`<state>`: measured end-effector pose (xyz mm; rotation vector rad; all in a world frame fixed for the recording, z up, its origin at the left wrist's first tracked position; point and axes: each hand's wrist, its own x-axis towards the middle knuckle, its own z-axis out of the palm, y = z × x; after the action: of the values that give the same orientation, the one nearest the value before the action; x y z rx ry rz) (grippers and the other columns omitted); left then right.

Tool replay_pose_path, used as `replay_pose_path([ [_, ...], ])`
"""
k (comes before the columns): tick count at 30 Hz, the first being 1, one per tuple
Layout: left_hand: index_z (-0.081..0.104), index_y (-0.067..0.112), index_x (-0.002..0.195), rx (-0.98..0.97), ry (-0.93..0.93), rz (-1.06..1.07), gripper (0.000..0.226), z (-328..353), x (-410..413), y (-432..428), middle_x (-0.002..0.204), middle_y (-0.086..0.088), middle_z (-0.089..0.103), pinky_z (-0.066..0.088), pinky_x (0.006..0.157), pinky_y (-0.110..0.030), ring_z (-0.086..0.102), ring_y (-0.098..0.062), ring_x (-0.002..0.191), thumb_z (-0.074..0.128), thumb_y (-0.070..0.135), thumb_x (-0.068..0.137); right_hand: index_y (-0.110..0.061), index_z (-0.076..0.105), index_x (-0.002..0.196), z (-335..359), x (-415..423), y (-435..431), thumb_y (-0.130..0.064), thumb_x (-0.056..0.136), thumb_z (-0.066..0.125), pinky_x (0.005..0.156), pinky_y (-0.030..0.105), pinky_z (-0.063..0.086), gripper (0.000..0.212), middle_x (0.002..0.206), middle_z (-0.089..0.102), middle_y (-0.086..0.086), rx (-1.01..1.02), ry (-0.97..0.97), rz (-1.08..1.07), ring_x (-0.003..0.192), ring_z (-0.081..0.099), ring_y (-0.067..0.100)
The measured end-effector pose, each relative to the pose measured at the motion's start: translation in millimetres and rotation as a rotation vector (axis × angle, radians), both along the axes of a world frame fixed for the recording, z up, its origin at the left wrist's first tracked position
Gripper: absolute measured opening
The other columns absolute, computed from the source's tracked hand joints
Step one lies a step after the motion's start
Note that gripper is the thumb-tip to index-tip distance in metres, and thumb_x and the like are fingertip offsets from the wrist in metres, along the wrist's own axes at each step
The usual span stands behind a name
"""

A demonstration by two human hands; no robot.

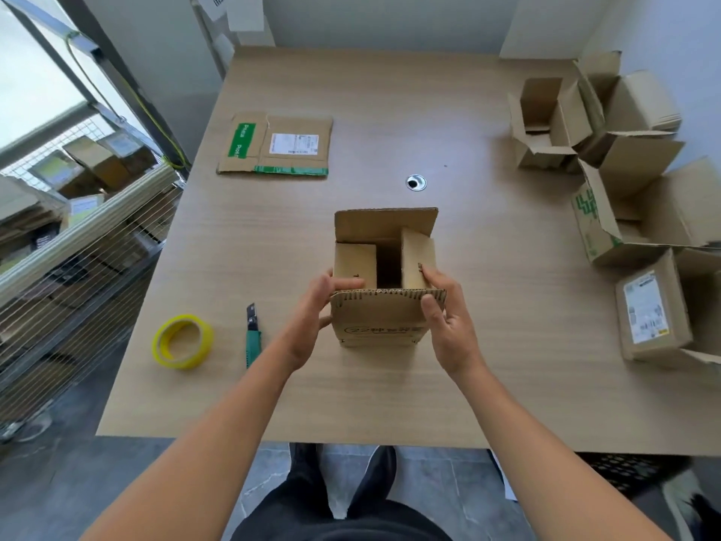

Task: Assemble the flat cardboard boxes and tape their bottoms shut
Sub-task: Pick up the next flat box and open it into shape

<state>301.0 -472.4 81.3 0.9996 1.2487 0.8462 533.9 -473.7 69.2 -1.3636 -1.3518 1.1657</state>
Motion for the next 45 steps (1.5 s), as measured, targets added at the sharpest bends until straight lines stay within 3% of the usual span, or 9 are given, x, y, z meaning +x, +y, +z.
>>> replay_pose_path([
  [3,0.058,0.046,0.130,0.140,0.188,-0.107,0.059,-4.3,-3.3,-1.1,0.150,0.007,0.044,0.040,0.111,-0.050,0.041,-0.019,0.139,0.057,0.076,0.079,-0.027,0.046,0.142,-3.8,-1.1,-4.0,-0.053,0.094,0.054,0.096,0.031,0.052,0.055,0.132,0.056,-0.007,-0.047,0.068,-0.032,0.122,0.057,0.006],
  [8,0.022,0.054,0.134,0.047,0.177,0.082,0.084,3.0,7.7,10.3,0.131,0.007,0.044,0.059,0.076,-0.029,0.058,-0.021,0.117,0.078,0.051,0.071,-0.048,0.034,0.134,-1.5,-4.2,-0.4,-0.030,0.100,0.063,0.105,0.041,0.050,0.049,0.139,0.041,-0.007,-0.071,0.001,-0.078,0.130,0.045,0.005],
  [12,-0.001,0.058,0.149,0.084,0.270,-0.020,0.114,12.5,5.0,34.9,0.145,0.007,0.025,0.048,0.103,-0.043,0.041,-0.023,0.132,0.079,0.024,0.075,-0.056,0.004,0.151,4.2,-0.8,5.9,-0.033,0.098,0.065,0.111,0.042,0.044,0.084,0.144,0.035,-0.002,-0.114,-0.072,-0.026,0.133,0.042,0.009],
  [15,0.015,0.054,0.145,0.125,0.138,-0.114,0.102,15.5,3.7,42.5,0.149,0.013,0.024,0.054,0.097,-0.042,0.050,-0.016,0.126,0.078,0.012,0.077,-0.061,-0.002,0.151,8.3,1.7,9.4,-0.037,0.098,0.064,0.112,0.046,0.042,0.088,0.139,0.034,-0.005,-0.125,-0.133,0.002,0.134,0.040,0.015],
  [20,0.046,0.039,0.112,0.175,0.206,-0.062,0.044,-1.8,3.9,26.9,0.153,0.002,0.031,0.041,0.111,-0.055,0.039,-0.027,0.141,0.077,0.036,0.080,-0.057,0.003,0.155,7.1,1.3,6.2,-0.057,0.094,0.052,0.103,0.002,0.021,0.078,0.140,0.029,-0.012,-0.099,-0.159,0.018,0.128,0.025,-0.022],
  [23,0.048,0.039,0.107,0.234,0.246,0.087,0.025,-13.5,5.4,11.6,0.143,0.015,0.034,0.038,0.114,-0.043,0.037,-0.016,0.140,0.067,0.043,0.091,-0.045,0.023,0.155,-2.1,-2.3,0.9,-0.057,0.097,0.051,0.110,0.022,0.033,0.065,0.132,0.036,-0.003,-0.135,-0.112,-0.009,0.129,0.039,0.004],
  [28,0.038,0.047,0.118,0.046,-0.024,0.242,0.051,-15.0,10.0,1.9,0.137,0.008,0.045,0.057,0.072,-0.026,0.063,-0.014,0.105,0.072,0.044,0.081,-0.046,0.046,0.140,-6.6,-5.9,-4.4,-0.060,0.086,0.056,0.108,0.038,0.045,0.057,0.134,0.039,-0.005,-0.340,0.124,-0.065,0.127,0.049,0.013],
  [34,0.039,0.028,0.148,-0.341,-0.262,0.150,0.099,-23.5,10.1,3.2,0.140,-0.005,0.059,0.053,0.094,-0.045,0.061,-0.027,0.123,0.079,0.061,0.064,-0.052,0.041,0.138,-3.1,-7.5,3.1,-0.047,0.103,0.050,0.069,0.032,0.055,0.037,0.137,0.058,-0.008,-0.473,0.324,0.011,0.115,0.062,0.017],
  [45,0.045,0.008,0.145,-0.277,-0.368,0.220,0.075,-34.5,25.4,-4.5,0.142,-0.022,0.054,0.045,0.108,-0.055,0.054,-0.039,0.130,0.069,0.039,0.081,-0.057,0.041,0.143,-15.5,9.3,-11.6,-0.058,0.092,0.049,0.079,0.044,0.058,0.051,0.138,0.062,-0.012,-0.522,0.314,0.101,0.120,0.064,0.019],
])
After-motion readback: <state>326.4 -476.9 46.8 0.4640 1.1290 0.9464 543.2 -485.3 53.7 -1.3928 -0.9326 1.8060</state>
